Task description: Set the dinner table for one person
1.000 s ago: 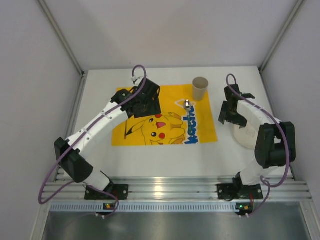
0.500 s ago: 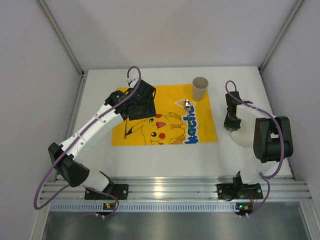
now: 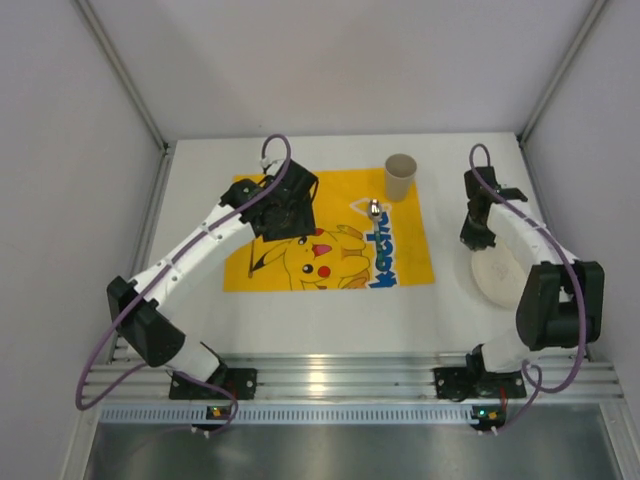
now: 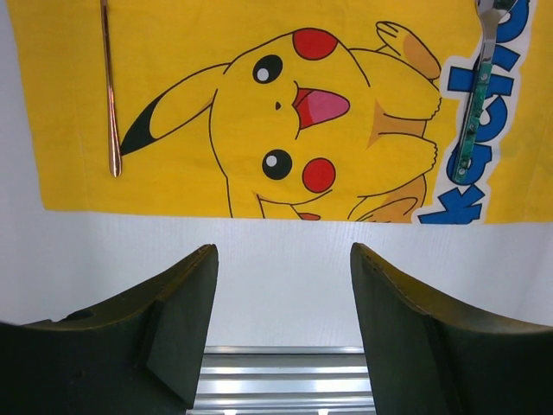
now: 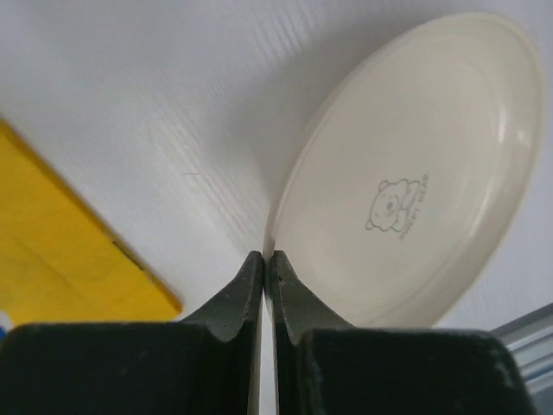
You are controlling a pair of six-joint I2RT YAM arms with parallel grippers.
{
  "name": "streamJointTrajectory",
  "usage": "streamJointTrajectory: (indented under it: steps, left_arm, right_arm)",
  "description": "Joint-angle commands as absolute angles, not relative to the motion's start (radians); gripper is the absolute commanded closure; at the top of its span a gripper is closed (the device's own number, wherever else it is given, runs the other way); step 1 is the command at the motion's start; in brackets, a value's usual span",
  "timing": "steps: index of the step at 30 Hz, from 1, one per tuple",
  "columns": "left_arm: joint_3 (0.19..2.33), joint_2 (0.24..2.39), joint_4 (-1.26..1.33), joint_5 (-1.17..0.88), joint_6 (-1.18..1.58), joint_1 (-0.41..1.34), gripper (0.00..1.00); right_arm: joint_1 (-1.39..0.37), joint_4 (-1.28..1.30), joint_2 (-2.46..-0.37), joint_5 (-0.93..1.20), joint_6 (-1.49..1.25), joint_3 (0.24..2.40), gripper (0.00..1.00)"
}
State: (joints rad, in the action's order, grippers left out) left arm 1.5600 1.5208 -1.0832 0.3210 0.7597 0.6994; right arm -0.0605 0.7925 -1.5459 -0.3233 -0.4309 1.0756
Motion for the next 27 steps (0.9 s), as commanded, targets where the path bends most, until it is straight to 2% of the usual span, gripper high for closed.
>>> streamJointTrajectory:
  steps: [1, 5, 8, 13, 16, 19, 24, 27]
  left_arm:
    - [1.571, 1.47, -1.072, 0.342, 0.759, 0.681, 0.32]
    - [1.531, 1.416, -1.077, 0.351, 0.767, 0.646, 0.32]
    - [1.496, 1.347, -1.081, 0.362, 0.773, 0.618, 0.32]
    - [1.465, 1.25, -1.124, 0.394, 0.788, 0.566, 0.31]
    - [1.454, 1.206, -1.153, 0.432, 0.801, 0.546, 0.3]
    - [1.445, 1.131, -1.196, 0.452, 0.819, 0.528, 0.3]
    - [1.445, 1.026, -1.302, 0.495, 0.888, 0.523, 0.02]
    - [1.427, 0.954, -1.363, 0.509, 0.928, 0.523, 0.02]
  right_arm:
    - [-0.101, 0.931, -1.427, -0.391, -0.469, 1.312, 1.0]
    - [-0.233, 1.086, -1.424, -0.457, -0.485, 1.519, 1.0]
    - [-0.476, 1.197, -1.483, -0.55, -0.509, 1.722, 1.0]
    - [-0.806, 1.325, -1.704, -0.627, -0.528, 2.085, 1.0]
    - [-0.912, 1.31, -1.847, -0.601, -0.46, 2.228, 1.0]
    - [-0.997, 1.255, -1.951, -0.545, -0.407, 2.295, 1.0]
    - [-1.019, 1.106, -2.011, -0.41, -0.361, 2.218, 1.0]
    - [-1.017, 1.016, -2.048, -0.365, -0.335, 2.169, 1.0]
